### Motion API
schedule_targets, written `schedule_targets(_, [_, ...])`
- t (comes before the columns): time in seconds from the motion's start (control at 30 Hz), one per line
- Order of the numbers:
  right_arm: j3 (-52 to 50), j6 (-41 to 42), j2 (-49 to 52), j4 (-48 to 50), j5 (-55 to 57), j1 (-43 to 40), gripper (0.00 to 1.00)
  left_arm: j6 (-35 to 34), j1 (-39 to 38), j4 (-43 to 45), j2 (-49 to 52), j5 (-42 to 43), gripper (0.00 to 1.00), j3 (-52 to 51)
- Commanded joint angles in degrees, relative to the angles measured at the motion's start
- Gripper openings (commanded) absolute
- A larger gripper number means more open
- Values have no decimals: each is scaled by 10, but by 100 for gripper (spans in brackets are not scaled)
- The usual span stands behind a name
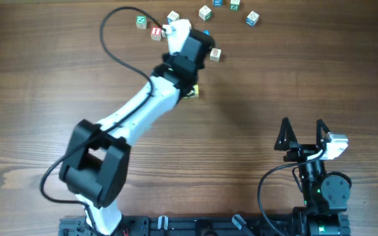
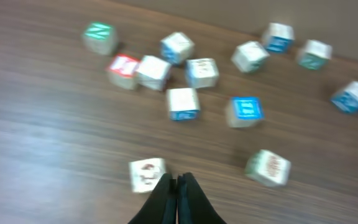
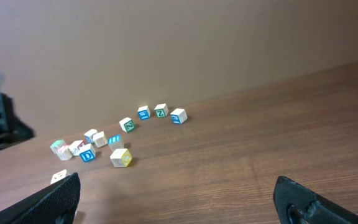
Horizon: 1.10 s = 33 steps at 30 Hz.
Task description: Form a horizontal line
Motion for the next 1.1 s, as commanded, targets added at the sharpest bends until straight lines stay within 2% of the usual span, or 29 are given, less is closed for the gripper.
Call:
schedule_targets(0.0, [0,-10,-4,1,-7,-3,100,3,48,-34,-19,14,8,0])
schedule_targets(0.23, [0,-10,-4,1,-7,-3,100,3,137,-76,-19,163,9,0])
schedule_targets(0.4, [0,-10,-4,1,-7,-3,100,3,205,-149,-19,227,10,0])
schedule_targets(0.47, [0,-10,-4,1,-7,-3,100,3,223,-190,-19,232,15,0])
schedule_targets(0.53, [0,-10,-4,4,-7,-3,100,3,234,-219,-19,231,27,0])
schedule_targets(0.63, [0,-10,-4,1,-9,-3,100,28,240,-245,-19,231,37,0])
schedule_targets(0.7, [0,-9,-4,4,-10,-3,100,43,239,-246,-19,232,39,0])
schedule_targets(0.8, [0,-8,-4,7,-4,-3,100,71,236,-243,-19,280,41,0])
schedule_targets(0.87, [0,29,-4,48,1,-3,100,87,233,-243,-19,308,43,0])
schedule_targets(0.9, [0,107,-4,71,-1,-3,100,95,230,-243,-19,317,44,0])
schedule_targets(0.97, [0,205,-3,97,-4,-3,100,96,228,-242,-19,317,45,0])
schedule_targets(1.07, [0,191,16,151,-40,-3,100,95,224,-235,-19,317,45,0])
